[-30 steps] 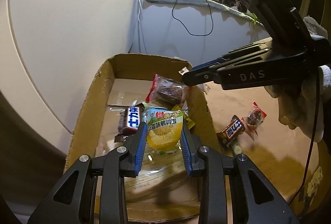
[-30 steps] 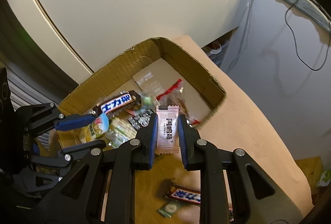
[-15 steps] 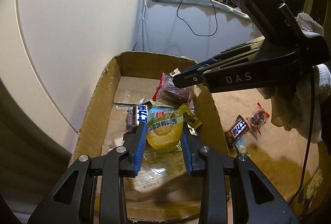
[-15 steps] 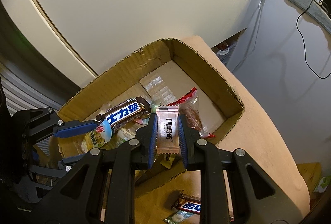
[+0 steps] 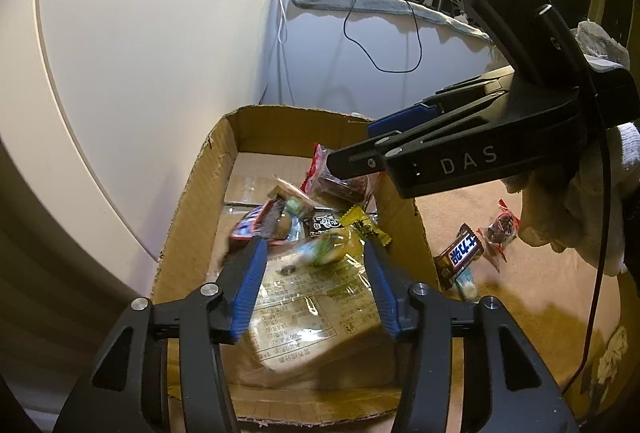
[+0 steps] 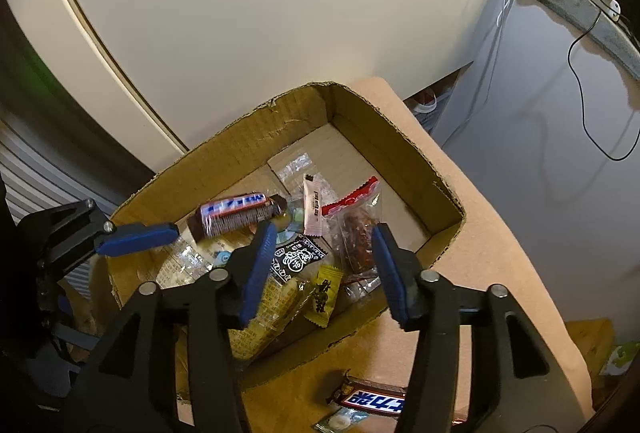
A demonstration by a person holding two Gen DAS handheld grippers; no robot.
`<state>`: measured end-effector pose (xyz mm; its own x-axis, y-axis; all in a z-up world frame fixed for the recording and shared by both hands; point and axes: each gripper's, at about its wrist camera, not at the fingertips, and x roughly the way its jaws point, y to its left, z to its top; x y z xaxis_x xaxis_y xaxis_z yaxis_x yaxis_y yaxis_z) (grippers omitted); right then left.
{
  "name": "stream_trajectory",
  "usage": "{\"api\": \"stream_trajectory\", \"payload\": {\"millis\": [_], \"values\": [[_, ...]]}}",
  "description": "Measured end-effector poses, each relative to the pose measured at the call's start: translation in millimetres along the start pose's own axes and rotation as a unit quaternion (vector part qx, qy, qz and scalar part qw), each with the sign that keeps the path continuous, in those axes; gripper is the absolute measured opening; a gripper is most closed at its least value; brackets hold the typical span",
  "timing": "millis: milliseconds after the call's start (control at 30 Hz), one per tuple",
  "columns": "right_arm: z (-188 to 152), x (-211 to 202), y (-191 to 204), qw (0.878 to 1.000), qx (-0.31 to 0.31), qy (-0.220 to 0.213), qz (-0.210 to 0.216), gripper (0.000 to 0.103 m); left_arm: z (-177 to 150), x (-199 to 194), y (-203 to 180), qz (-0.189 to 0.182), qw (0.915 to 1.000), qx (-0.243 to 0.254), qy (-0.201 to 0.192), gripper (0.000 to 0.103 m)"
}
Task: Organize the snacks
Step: 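Move both grippers back over the remaining snacks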
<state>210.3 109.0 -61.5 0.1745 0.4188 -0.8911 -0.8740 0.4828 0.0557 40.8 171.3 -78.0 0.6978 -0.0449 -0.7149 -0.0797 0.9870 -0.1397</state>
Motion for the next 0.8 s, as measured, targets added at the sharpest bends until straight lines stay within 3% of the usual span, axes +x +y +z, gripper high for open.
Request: {"api": "stream_trajectory", "payload": {"millis": [100, 667, 800], "values": [[-1, -3, 1, 1.0, -0.004, -0.003, -0.008, 0.062, 0, -2, -1, 0.001, 1.0, 0.001, -0.002, 0.05], [-37, -43, -31, 0.999, 0.019, -0.021, -0.026, 0.063, -4, -12, -29, -0.01, 0.9998, 0.016, -0.008, 0.05], [-59, -61, -54, 0.998, 0.031, -0.025, -0.04, 0.072, -5, -11, -46, -0.019, 0.9994, 0.029, -0.007, 0.05]]}}
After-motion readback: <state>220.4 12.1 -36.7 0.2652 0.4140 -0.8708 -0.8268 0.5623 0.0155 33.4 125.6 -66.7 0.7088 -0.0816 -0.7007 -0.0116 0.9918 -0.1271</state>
